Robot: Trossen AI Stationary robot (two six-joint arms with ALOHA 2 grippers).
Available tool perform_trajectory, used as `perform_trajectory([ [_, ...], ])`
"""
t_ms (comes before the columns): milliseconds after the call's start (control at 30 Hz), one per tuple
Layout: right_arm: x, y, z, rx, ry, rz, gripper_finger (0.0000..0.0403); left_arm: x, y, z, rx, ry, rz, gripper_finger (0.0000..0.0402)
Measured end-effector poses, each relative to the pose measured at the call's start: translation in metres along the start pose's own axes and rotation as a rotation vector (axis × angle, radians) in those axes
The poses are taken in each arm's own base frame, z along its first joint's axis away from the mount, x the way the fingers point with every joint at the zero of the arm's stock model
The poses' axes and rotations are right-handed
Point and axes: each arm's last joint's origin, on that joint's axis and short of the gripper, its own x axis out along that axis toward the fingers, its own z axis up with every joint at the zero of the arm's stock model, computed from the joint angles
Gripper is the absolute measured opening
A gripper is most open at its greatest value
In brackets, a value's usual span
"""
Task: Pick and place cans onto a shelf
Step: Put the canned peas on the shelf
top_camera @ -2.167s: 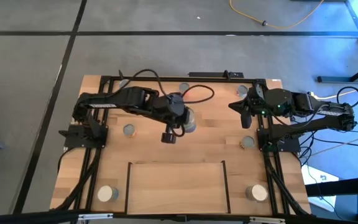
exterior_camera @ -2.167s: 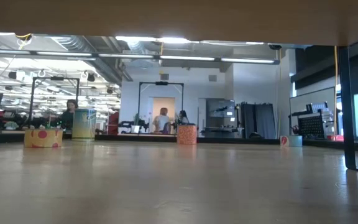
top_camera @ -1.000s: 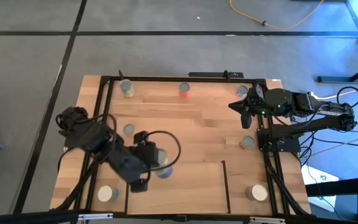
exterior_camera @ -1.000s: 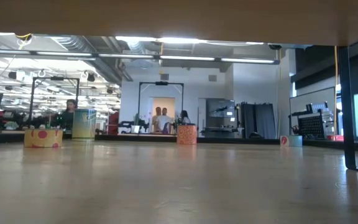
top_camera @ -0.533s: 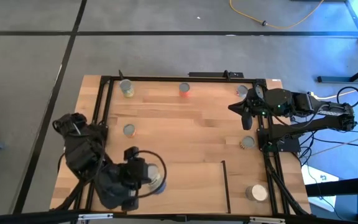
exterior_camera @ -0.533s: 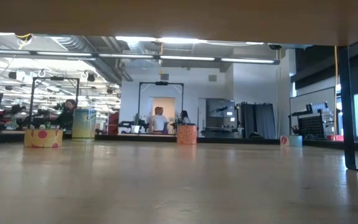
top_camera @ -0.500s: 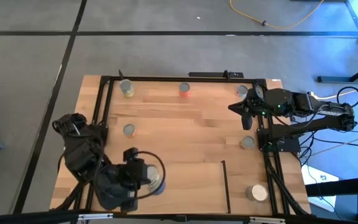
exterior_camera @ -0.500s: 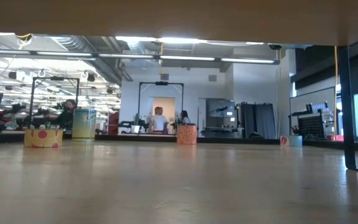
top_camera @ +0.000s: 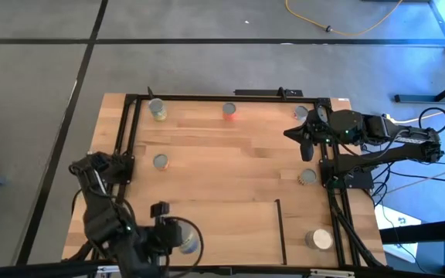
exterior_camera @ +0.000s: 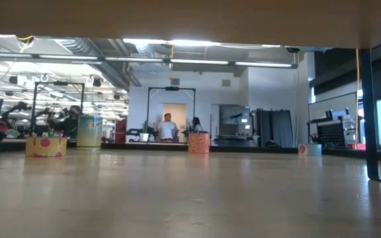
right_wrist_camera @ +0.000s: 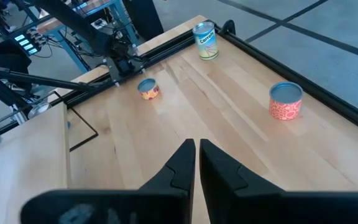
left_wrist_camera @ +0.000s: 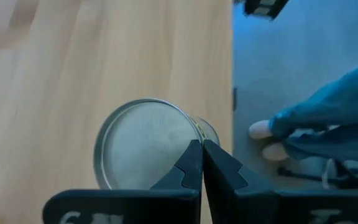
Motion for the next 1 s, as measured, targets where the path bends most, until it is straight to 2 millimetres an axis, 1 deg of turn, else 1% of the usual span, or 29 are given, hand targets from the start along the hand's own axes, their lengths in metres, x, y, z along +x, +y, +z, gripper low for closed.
perform_trajectory([
  [133,0.000,0.000,0.000,-0.002,-0.001,0.000,0.0028,0.015,-0.006,-0.006,0.015,0.042,0.042,0.0000],
  [433,0.000,0.000,0.000,-0.003,0.000,0.000,0.0028,0.034,-0.013,-0.011,0.035,0.070,0.089,0.0000],
  [767,0.000,0.000,0.000,-0.003,0.000,-0.001,0.0028,0.044,-0.014,-0.014,0.044,0.127,0.098,0.0000],
  [1000,0.000,0.000,0.000,-0.003,-0.001,-0.001,0.0028,0.044,-0.015,-0.013,0.013,0.131,0.093,0.0003],
])
